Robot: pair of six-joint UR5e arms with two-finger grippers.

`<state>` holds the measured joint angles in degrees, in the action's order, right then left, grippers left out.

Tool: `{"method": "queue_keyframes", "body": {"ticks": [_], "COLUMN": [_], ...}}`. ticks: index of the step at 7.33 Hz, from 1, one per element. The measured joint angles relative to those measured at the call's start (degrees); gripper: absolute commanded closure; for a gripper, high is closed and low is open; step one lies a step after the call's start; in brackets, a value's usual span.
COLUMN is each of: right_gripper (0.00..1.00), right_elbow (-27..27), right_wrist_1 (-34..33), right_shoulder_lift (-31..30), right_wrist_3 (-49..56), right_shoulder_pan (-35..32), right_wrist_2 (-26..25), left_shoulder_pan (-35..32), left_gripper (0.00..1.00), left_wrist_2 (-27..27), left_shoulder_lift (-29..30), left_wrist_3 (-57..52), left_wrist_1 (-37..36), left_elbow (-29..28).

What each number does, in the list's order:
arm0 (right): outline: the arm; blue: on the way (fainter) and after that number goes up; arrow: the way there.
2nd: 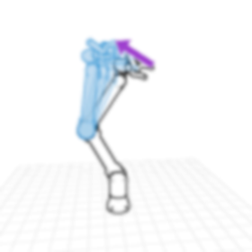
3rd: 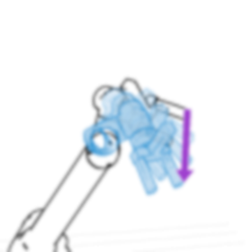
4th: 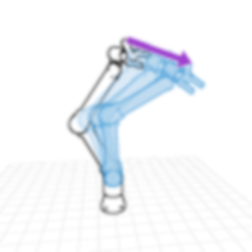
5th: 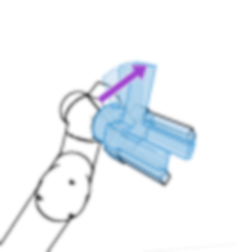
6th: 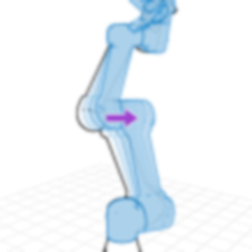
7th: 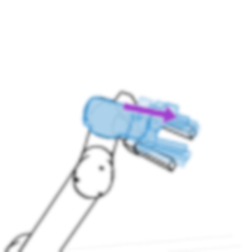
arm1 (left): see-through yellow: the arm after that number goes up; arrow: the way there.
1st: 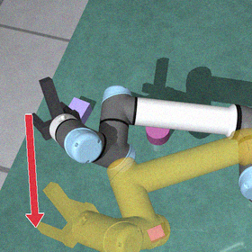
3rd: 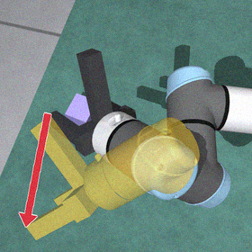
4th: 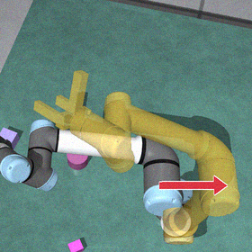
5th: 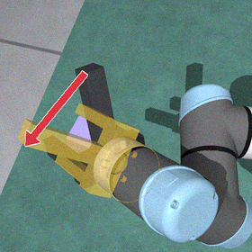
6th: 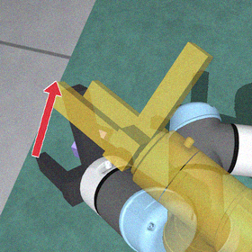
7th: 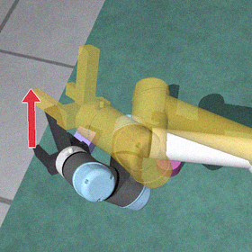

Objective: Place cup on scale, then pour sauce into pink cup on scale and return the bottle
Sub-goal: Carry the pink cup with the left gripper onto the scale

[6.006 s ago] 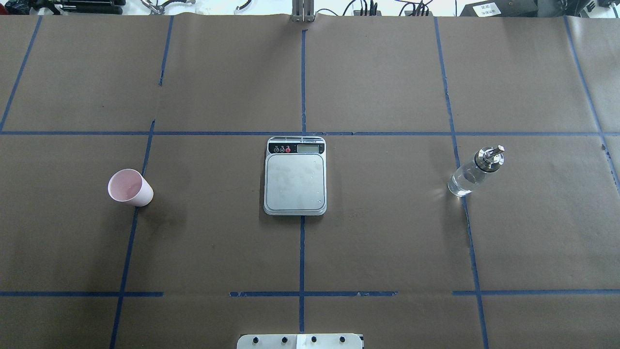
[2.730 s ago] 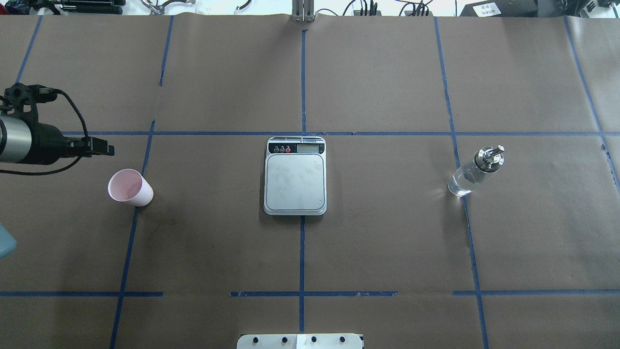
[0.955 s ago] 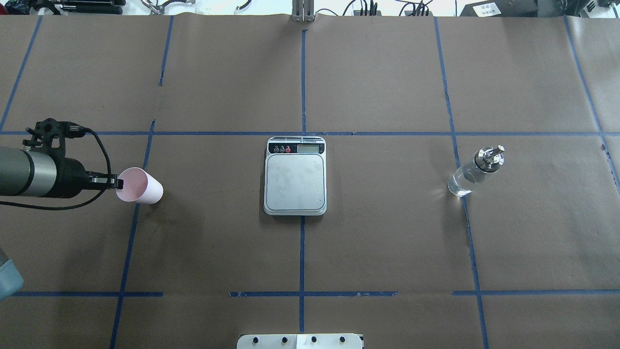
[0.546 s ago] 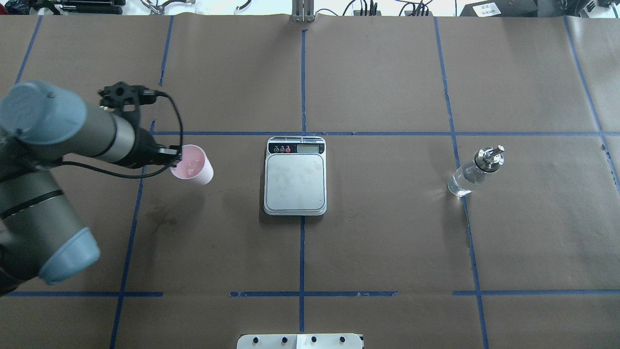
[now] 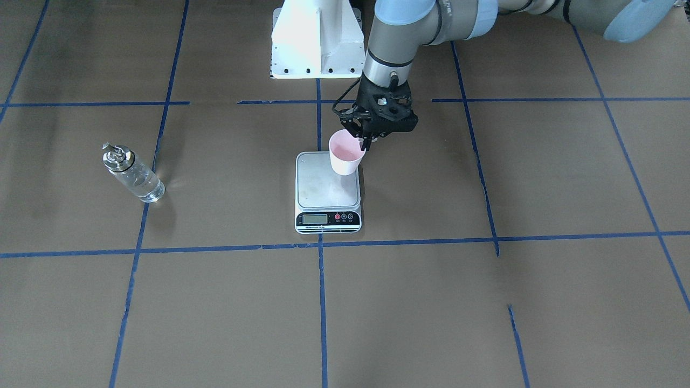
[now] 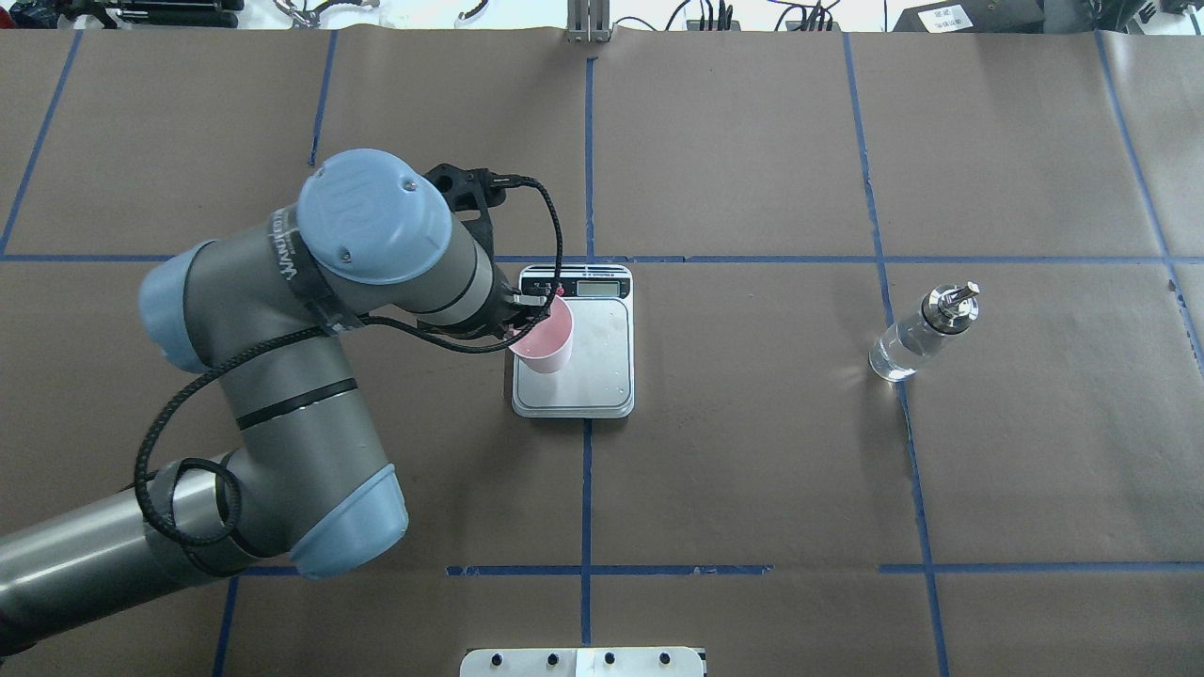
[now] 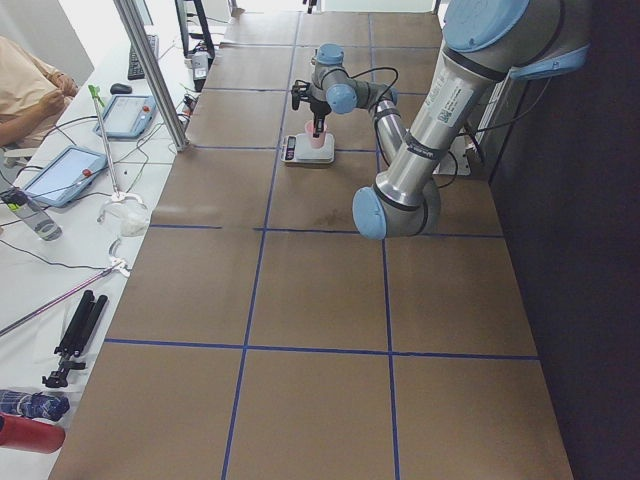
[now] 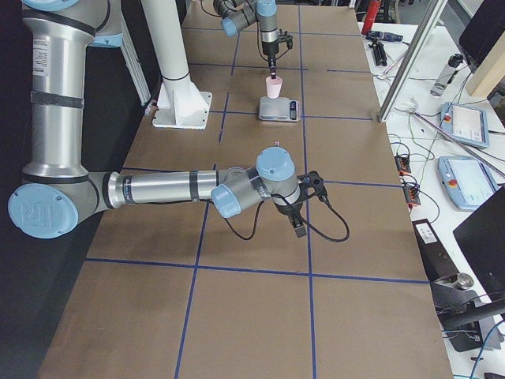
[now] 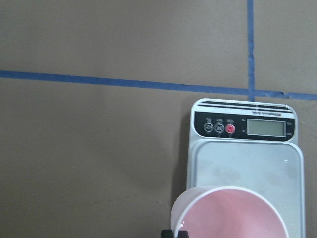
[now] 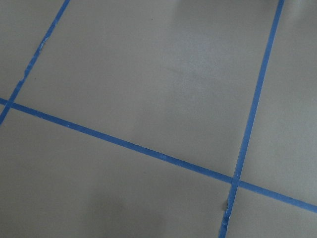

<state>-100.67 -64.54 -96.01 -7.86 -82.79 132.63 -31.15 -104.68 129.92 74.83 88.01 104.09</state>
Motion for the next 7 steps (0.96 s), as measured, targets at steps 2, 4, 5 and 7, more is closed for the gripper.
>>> {"method": "queue_keyframes", "body": {"ticks": [2,4,5,7], "right_gripper": [0.00,0.00,0.00,0.00], "right_elbow": [-0.1,0.0,0.0,-0.1], "right_wrist_1": [0.5,0.8,0.9,0.9], "right_shoulder_lift": [-0.5,-0.7,-0.7,-1.0], "right_wrist_3": [0.0,-0.1,-0.1,-0.1], "right_shoulder_pan": [0.0,0.0,0.0,0.0], "right_wrist_2": [0.0,0.0,0.0,0.0], "left_shoulder_pan": [0.7,0.7,0.7,0.7], "left_gripper": [1.00,1.00,1.00,0.90], "left_wrist_2": [0.6,0.7,0.7,0.7], "left_shoulder_lift": [3.0,3.5,3.4,3.3], "left_wrist_3": [0.6,0.6,0.6,0.5], "left_wrist_1": [0.4,0.5,0.5,0.5], "left_elbow": [-3.6,-4.8,-5.0,-5.2]}}
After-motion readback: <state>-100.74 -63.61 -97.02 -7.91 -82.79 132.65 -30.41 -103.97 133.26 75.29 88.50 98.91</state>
